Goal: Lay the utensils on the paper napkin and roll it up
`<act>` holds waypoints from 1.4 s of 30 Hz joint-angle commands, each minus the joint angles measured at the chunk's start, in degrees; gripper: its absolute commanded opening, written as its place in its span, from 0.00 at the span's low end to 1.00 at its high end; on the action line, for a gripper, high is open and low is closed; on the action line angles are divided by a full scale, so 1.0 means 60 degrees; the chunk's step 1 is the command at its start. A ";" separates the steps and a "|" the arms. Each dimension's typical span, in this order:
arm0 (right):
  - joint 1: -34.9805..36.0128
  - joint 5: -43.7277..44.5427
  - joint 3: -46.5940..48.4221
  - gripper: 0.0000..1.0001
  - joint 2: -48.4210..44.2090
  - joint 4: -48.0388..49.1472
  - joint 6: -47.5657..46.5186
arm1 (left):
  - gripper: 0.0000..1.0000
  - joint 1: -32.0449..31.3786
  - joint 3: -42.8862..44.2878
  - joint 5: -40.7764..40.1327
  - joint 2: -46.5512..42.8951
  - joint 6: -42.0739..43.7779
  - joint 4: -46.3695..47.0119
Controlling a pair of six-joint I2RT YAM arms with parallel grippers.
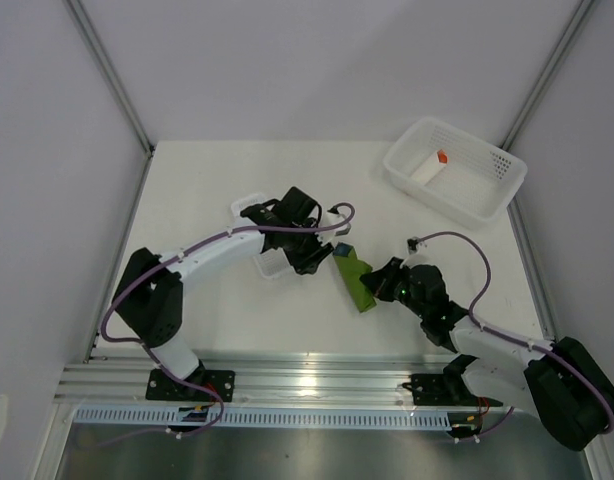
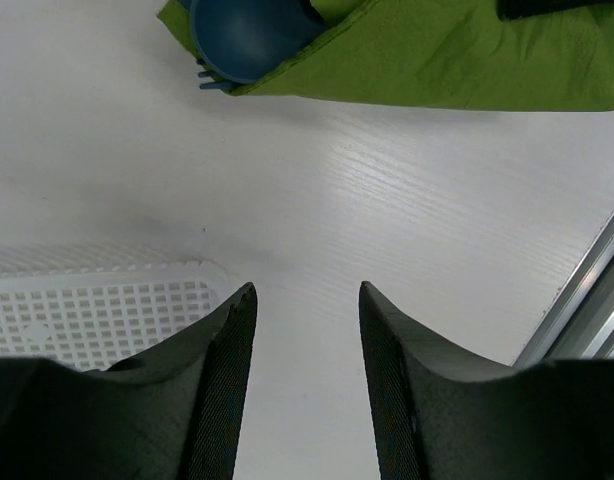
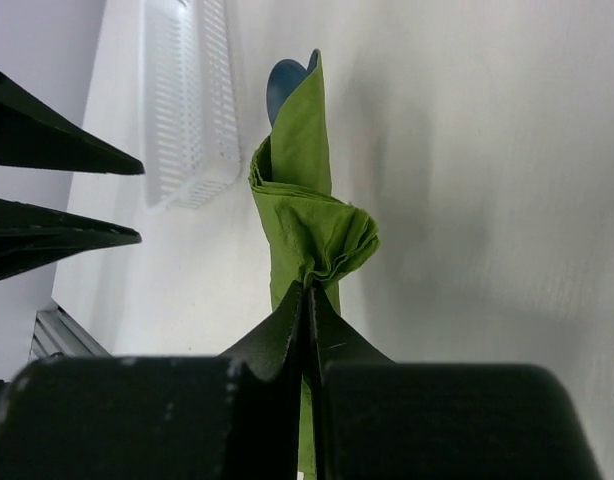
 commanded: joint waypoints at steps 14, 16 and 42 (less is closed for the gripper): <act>-0.0063 0.1069 0.2514 0.00 -0.1969 -0.0331 -0.1106 | 0.65 0.0837 0.2183 0.2106 -0.2084 -0.1691 -0.0608; -0.0063 0.1113 0.2762 0.00 -0.2013 -0.0024 -0.1135 | 0.67 0.0852 0.2285 0.2252 -0.2260 -0.2102 -0.0214; 0.1284 0.1231 0.4858 0.00 -0.1955 0.3405 -0.2102 | 0.78 0.0530 0.4511 0.4903 -0.3008 -0.3716 0.0477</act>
